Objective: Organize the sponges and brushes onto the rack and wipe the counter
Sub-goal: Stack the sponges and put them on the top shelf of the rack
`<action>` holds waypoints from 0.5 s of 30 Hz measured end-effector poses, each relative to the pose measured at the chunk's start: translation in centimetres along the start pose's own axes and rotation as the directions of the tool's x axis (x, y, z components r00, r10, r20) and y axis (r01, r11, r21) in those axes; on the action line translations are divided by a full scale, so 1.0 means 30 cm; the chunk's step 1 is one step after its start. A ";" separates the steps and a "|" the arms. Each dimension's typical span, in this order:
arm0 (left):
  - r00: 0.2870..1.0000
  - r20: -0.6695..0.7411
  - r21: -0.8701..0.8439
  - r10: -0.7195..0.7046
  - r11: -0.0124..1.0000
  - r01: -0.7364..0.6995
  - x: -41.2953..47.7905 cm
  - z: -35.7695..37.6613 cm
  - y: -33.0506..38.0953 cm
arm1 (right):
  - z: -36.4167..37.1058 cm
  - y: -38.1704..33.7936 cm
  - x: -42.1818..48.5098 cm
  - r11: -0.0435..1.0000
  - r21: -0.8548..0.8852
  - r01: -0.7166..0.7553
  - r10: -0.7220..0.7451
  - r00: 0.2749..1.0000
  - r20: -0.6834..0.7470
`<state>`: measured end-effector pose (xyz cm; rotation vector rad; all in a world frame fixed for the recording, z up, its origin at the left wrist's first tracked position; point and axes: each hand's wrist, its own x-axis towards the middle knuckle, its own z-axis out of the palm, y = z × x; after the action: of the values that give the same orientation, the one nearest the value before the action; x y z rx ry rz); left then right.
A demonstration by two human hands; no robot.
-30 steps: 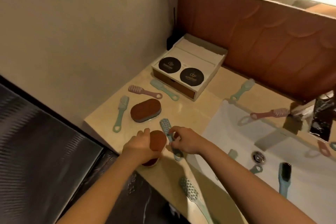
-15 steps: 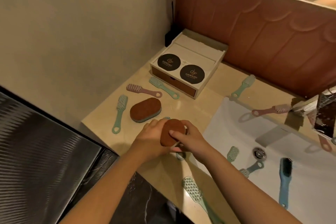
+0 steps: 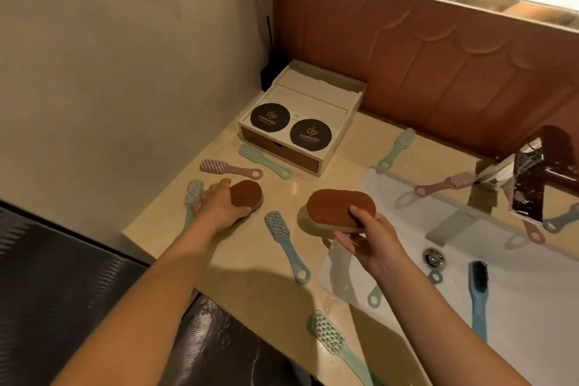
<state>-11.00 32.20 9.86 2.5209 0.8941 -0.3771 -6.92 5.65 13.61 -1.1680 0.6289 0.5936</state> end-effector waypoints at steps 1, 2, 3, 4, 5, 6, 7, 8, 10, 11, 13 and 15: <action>0.999 0.023 0.048 -0.023 0.999 0.022 0.007 0.001 -0.005 | -0.015 -0.007 0.001 1.000 -0.006 0.019 -0.020 0.999 -0.026; 0.999 0.037 0.091 -0.039 0.995 0.036 0.012 0.002 -0.007 | -0.032 -0.013 0.002 0.999 -0.017 0.048 -0.049 0.997 -0.055; 0.998 0.042 0.126 -0.054 0.991 0.049 0.019 0.003 -0.008 | -0.051 -0.020 0.002 0.996 -0.032 0.083 -0.085 0.993 -0.081; 0.997 0.039 0.152 -0.064 0.987 0.057 0.022 -0.001 -0.005 | -0.072 -0.028 0.002 0.992 -0.046 0.116 -0.120 0.987 -0.106; 0.997 0.035 0.176 -0.065 0.983 0.057 0.025 -0.007 0.000 | -0.092 -0.036 0.001 0.988 -0.054 0.143 -0.149 0.980 -0.132; 0.998 0.037 0.201 -0.058 0.978 0.050 0.027 -0.014 0.004 | -0.111 -0.044 -0.001 0.985 -0.057 0.163 -0.170 0.973 -0.157; 0.998 0.043 0.230 -0.043 0.973 0.032 0.030 -0.017 0.007 | -0.128 -0.052 -0.005 0.983 -0.049 0.179 -0.185 0.967 -0.175; 0.998 0.055 0.256 -0.033 0.966 0.018 0.027 -0.020 0.010 | -0.143 -0.058 -0.008 0.981 -0.029 0.190 -0.192 0.962 -0.193; 0.998 0.056 0.282 -0.011 0.959 -0.005 0.018 -0.016 0.017 | -0.169 -0.069 -0.015 0.978 0.042 0.204 -0.190 0.957 -0.219; 0.999 0.041 0.279 0.000 0.960 -0.012 0.013 -0.010 0.018 | -0.180 -0.075 -0.020 0.976 0.083 0.203 -0.180 0.957 -0.228; 0.999 -0.003 0.247 0.035 0.968 -0.033 -0.005 0.000 0.027 | -0.201 -0.083 -0.023 0.969 0.139 0.204 -0.165 0.954 -0.250; 0.996 -0.045 0.204 0.079 0.977 -0.068 -0.025 0.012 0.036 | -0.223 -0.083 -0.028 0.963 0.171 0.209 -0.159 0.951 -0.267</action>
<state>-10.89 30.89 10.19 2.7536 0.8162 -0.3974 -6.66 -1.53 14.04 -1.1078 0.7655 0.2186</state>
